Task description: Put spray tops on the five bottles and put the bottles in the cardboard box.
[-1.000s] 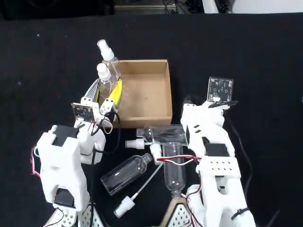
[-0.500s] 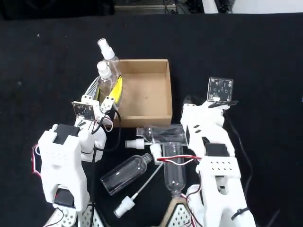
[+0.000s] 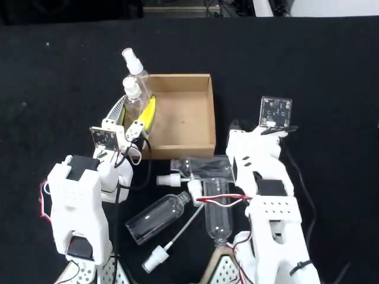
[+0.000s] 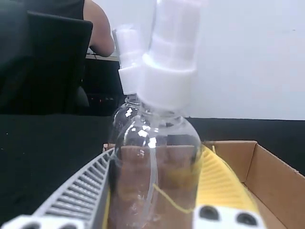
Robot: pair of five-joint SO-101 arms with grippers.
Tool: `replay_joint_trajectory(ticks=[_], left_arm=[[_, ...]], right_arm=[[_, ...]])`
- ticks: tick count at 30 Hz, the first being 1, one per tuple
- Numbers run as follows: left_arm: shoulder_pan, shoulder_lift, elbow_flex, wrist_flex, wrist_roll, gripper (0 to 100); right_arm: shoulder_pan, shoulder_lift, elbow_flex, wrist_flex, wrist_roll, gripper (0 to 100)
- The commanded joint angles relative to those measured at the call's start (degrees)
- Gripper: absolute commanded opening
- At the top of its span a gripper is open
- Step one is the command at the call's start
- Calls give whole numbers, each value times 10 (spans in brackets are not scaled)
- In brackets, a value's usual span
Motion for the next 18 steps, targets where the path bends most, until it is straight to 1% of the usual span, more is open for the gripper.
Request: replay_joint_trajectory(ticks=[1,15,18], left_arm=[[-1,-4,-19,14,0,198],[0,-4,-17,16,0,201],[0,-4,-17,17,0,238]], right_arm=[[-9,-9,-6,1,1,32],[-8,-9,-5,1,1,32],[-8,-9,-5,1,1,32]])
